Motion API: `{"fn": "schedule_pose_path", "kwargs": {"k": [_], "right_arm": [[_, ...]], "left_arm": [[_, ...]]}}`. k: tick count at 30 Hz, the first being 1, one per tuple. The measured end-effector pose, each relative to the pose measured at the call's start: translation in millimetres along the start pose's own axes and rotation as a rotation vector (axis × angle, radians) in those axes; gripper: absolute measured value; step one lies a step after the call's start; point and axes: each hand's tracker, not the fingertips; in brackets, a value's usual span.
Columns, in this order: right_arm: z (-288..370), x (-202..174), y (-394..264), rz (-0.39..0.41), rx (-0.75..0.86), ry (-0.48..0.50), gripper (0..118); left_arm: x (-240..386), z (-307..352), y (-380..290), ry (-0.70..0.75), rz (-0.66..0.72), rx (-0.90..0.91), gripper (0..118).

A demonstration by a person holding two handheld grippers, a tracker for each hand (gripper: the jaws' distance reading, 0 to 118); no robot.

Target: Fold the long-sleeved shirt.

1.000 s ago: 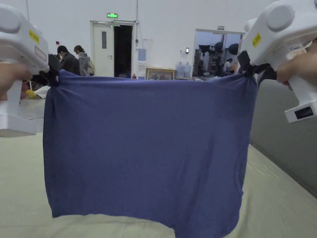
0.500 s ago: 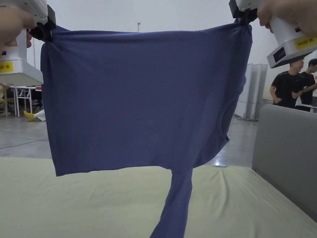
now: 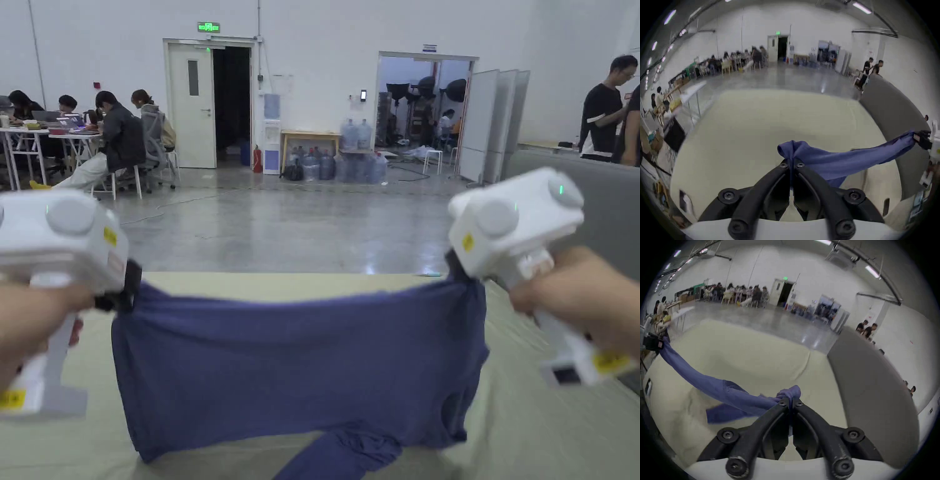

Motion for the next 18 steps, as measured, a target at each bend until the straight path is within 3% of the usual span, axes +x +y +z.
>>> {"fn": "schedule_pose_path", "kwargs": {"k": [6,9,18], "right_arm": [[9,-14,-125,-0.009,-0.073,0.095,0],[27,-32,-190,0.051,-0.114,0.118,0],[68,-84,-323,0.13,-0.236,0.212,0]], "left_arm": [[-7,10,-114,-0.076,-0.002,-0.092,0],[-4,27,-177,-0.034,-0.095,-0.119,0],[-25,69,-317,0.004,-0.141,-0.171,0]]}}
